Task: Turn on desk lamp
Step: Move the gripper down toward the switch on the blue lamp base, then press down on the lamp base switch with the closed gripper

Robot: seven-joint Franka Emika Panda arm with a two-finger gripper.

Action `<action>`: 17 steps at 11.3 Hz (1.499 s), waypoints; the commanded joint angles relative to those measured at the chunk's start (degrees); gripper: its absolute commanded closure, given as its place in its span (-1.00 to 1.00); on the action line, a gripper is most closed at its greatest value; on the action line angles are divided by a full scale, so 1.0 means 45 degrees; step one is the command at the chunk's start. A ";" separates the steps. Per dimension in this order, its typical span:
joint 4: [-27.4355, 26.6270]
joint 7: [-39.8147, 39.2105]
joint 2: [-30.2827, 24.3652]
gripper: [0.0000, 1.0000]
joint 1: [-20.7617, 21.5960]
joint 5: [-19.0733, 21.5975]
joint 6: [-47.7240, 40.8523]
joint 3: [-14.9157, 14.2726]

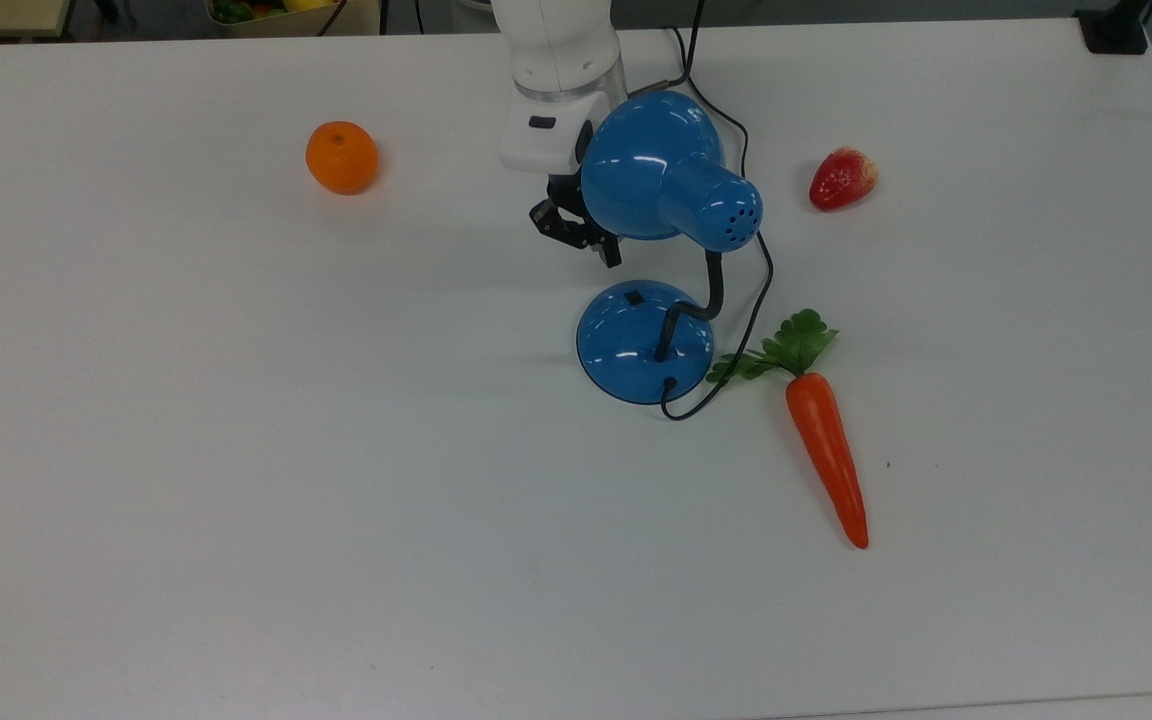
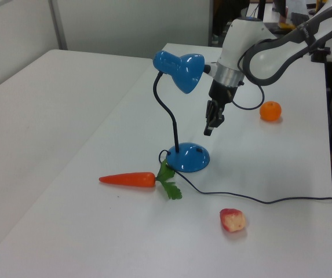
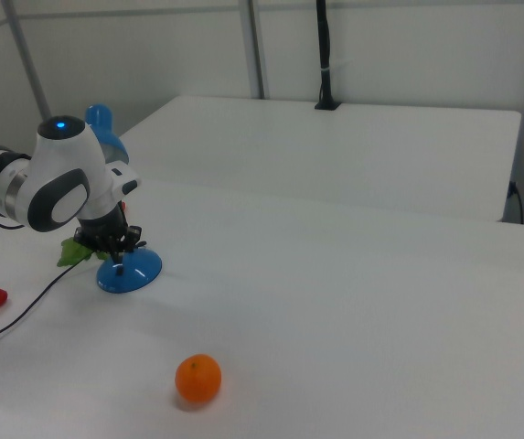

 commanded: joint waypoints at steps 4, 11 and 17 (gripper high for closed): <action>0.0966 0.0165 0.1087 1.00 0.0211 0.0320 0.0249 0.0062; 0.0927 0.0322 0.1537 1.00 0.0230 0.0300 0.1070 0.0393; 0.0829 0.0322 0.1517 1.00 0.0211 0.0300 0.1069 0.0472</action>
